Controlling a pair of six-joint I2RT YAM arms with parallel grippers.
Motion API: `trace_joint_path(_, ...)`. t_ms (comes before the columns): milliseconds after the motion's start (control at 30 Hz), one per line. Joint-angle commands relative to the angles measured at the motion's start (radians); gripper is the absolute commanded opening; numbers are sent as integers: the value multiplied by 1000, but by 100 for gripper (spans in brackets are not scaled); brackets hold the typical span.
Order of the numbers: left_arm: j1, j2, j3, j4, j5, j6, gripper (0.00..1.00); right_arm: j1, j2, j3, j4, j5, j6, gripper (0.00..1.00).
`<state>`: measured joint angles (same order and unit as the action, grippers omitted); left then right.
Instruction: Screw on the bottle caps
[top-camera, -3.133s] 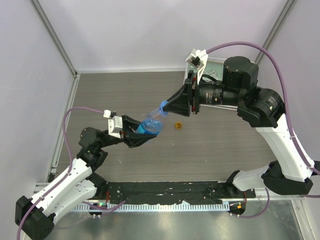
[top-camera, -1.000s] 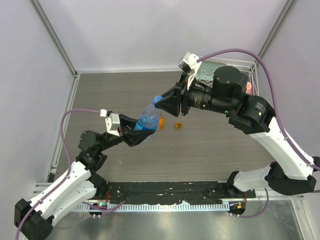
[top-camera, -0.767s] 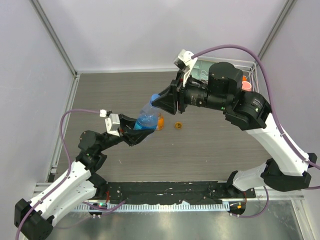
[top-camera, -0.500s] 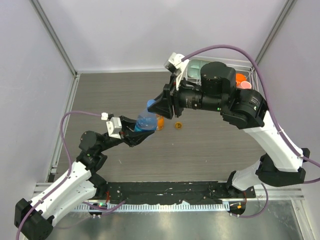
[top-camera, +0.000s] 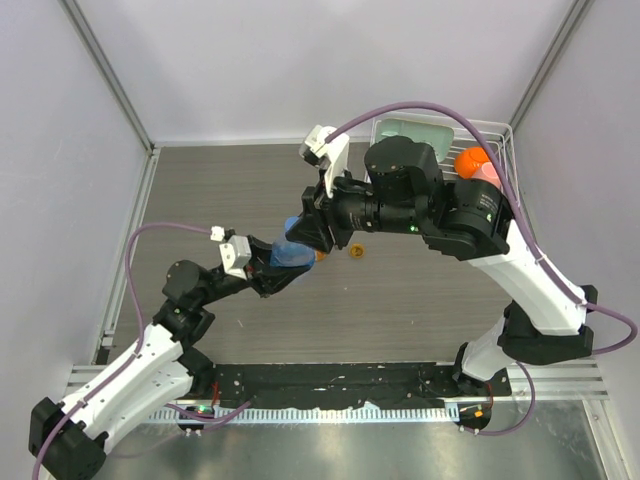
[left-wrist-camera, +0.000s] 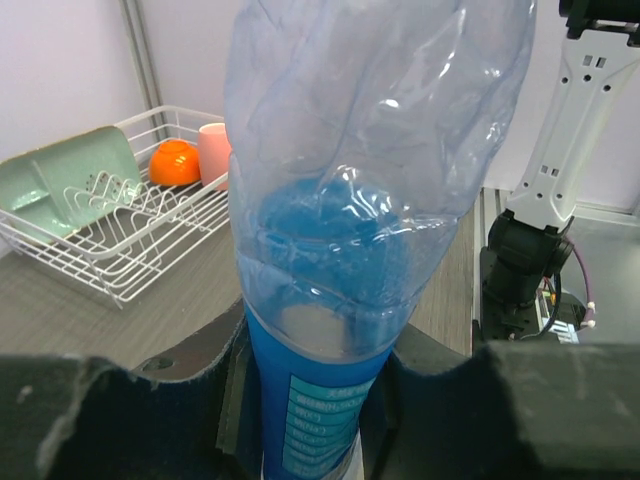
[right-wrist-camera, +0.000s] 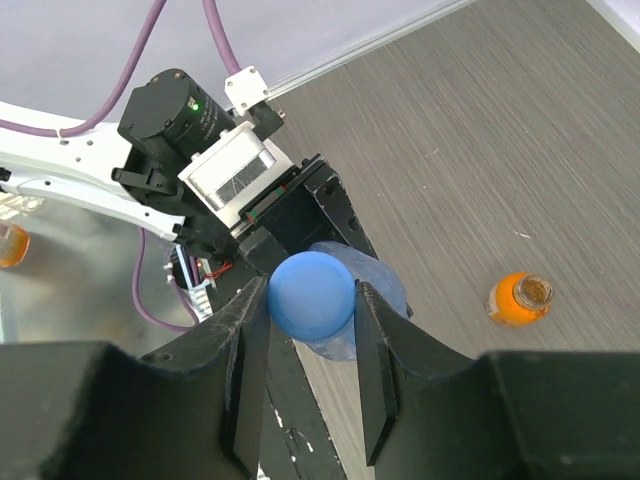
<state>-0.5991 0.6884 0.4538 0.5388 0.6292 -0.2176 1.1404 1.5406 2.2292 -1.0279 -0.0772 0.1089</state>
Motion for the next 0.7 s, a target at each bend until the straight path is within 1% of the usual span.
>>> trace_joint_path(0, 9, -29, 48, 64, -118, -95, 0, 28, 26, -19, -169, 17, 0, 10)
trace_joint_path(67, 9, -27, 48, 69, -128, -117, 0, 35, 35, -19, -169, 28, -3, 12)
trace_joint_path(167, 9, -24, 51, 76, -146, -150, 0, 41, 53, -8, -163, 42, -12, 20)
trace_joint_path(233, 9, -26, 49, 76, -154, -152, 0, 41, 61, 3, -153, 47, -21, 28)
trace_joint_path(400, 9, -32, 48, 78, -172, -158, 0, 42, 64, 15, -124, 48, -35, 43)
trace_joint_path(667, 9, -36, 40, 89, -175, -166, 0, 42, 52, 29, -97, 66, -40, 53)
